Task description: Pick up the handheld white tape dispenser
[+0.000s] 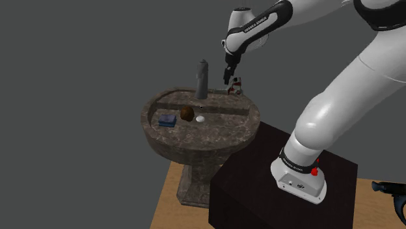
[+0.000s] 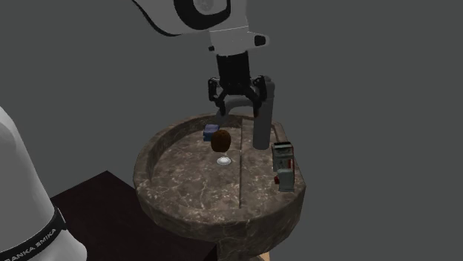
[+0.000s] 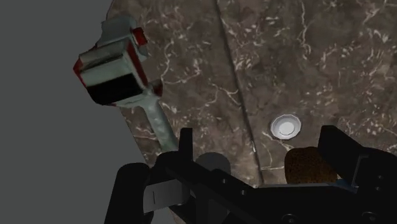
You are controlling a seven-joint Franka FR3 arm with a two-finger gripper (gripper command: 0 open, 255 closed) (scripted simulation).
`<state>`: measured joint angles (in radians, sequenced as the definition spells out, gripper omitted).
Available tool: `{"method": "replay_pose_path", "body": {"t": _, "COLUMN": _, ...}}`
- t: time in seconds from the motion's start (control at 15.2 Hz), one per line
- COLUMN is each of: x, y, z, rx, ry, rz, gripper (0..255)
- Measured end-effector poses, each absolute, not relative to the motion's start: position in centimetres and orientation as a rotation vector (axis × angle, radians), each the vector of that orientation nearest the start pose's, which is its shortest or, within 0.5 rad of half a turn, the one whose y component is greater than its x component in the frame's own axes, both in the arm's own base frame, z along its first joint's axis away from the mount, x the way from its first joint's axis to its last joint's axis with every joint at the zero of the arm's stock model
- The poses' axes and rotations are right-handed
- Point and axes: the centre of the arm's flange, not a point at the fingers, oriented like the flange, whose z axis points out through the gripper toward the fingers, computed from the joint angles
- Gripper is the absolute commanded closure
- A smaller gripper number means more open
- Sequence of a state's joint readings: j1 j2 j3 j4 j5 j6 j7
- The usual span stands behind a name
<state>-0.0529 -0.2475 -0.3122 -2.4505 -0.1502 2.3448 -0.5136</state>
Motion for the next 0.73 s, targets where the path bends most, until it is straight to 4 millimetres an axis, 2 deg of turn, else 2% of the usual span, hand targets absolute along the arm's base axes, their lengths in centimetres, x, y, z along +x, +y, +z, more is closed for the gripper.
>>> {"method": "replay_pose_path", "body": {"t": 0.73, "x": 50.3, "y": -25.3, "z": 30.2, "rx": -3.18, "ry": -0.544, "rz": -0.23, "gripper": 0}}
